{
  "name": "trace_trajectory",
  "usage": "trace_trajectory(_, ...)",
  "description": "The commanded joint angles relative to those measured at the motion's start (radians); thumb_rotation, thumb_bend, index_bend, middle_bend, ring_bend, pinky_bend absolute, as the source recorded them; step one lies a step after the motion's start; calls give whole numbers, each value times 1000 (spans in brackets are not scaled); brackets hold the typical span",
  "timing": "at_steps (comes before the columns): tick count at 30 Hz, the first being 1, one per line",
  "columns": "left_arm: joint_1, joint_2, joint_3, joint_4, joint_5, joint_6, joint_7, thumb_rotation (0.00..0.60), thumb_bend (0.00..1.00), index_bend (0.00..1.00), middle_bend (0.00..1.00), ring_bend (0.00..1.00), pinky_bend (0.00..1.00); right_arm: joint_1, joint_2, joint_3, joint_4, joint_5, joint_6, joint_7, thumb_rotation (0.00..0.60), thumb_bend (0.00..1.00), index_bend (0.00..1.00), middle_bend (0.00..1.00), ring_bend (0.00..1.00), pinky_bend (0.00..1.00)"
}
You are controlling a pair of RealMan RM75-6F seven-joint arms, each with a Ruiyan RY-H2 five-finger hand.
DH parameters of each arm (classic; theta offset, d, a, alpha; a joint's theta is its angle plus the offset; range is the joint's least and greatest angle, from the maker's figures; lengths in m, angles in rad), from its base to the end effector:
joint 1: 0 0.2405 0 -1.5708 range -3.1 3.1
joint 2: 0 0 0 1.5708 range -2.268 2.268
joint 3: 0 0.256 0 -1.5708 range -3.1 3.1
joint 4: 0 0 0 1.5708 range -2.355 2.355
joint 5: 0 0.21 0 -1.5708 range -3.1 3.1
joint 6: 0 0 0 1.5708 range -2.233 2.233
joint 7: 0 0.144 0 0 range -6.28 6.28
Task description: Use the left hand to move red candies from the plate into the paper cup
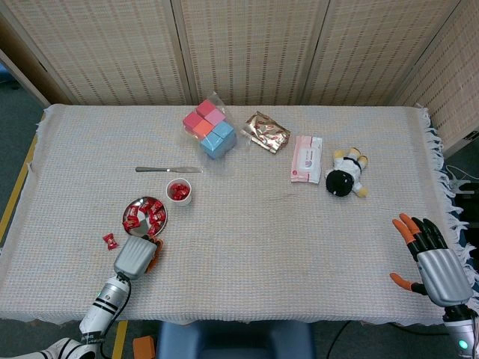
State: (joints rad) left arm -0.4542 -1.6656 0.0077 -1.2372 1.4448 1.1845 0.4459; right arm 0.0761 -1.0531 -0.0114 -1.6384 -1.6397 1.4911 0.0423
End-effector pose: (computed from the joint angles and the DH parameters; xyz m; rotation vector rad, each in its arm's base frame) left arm -0.2425 0.2636 -0.0375 -1.8963 -0.6215 -0.7326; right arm -0.2991 -0.1639 0.1621 1.5279 -0.8994 0.9338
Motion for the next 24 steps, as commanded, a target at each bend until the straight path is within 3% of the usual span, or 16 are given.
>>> trace_trajectory(1,2,8,-1,-10,1,0,-4,600,383,545,563,551,1000,0,0,0,-1,0,0,-1,600,43,0,0,0,0)
trace_trajectory(8,-11,56,-16,-80,11,-1,9,600,387,577,595,577,1000,3,0,1,-1,3,-6,-1,600,43,0,0,0,0)
trace_trajectory(24,-149,158,-127,-235,-21,-103,192,600,391,611,637,608,1000,5,0,5,0,14,-12,-2,600,43,0,0,0,0)
